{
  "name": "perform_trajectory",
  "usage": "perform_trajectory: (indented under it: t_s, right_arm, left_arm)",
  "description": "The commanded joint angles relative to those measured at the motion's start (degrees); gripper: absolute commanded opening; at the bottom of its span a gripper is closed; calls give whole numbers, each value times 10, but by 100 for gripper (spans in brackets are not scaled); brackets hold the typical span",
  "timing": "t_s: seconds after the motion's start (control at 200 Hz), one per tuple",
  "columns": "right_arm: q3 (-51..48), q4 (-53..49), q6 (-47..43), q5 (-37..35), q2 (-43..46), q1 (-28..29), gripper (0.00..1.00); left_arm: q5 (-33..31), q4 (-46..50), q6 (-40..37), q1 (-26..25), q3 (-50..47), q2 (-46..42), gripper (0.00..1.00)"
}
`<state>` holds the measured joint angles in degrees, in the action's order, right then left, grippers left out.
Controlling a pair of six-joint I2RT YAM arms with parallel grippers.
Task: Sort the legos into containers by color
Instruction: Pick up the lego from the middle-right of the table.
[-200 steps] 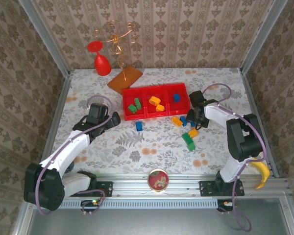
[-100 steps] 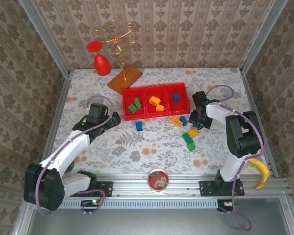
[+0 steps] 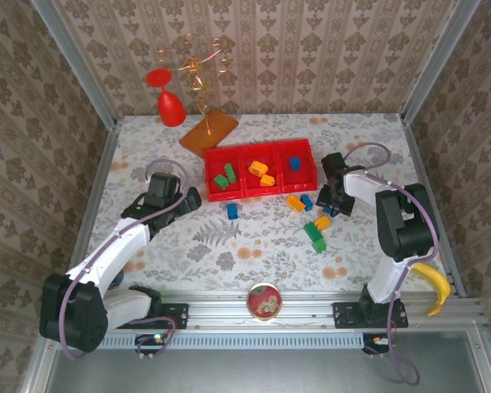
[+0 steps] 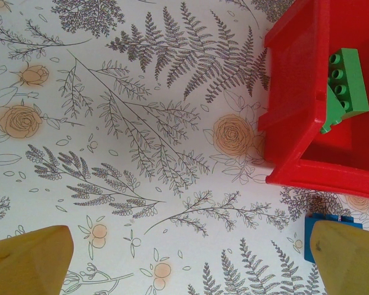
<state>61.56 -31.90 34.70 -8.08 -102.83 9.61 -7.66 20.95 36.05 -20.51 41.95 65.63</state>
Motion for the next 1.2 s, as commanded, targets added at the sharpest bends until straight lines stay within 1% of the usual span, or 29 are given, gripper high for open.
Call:
perform_trajectory:
  t_s: [0.0, 0.155, 0.465, 0.63, 0.875, 1.195]
  right_arm:
    - [10, 0, 7, 20, -18, -2, 62]
    - [9, 2, 6, 23, -16, -1, 59]
    - [3, 3, 4, 23, -7, -1, 56]
    - [-4, 8, 8, 32, 0, -1, 49]
    - [-13, 4, 13, 35, 33, 2, 40]
    - [18, -17, 13, 33, 83, 23, 37]
  left_arm:
    - [1, 1, 2, 4, 2, -2, 100]
    - [3, -1, 2, 4, 4, 0, 100]
    - [4, -1, 2, 4, 3, 2, 100]
    - [2, 0, 2, 4, 0, -4, 100]
    - [-2, 3, 2, 5, -3, -8, 100]
    - [-1, -1, 2, 6, -6, -8, 100]
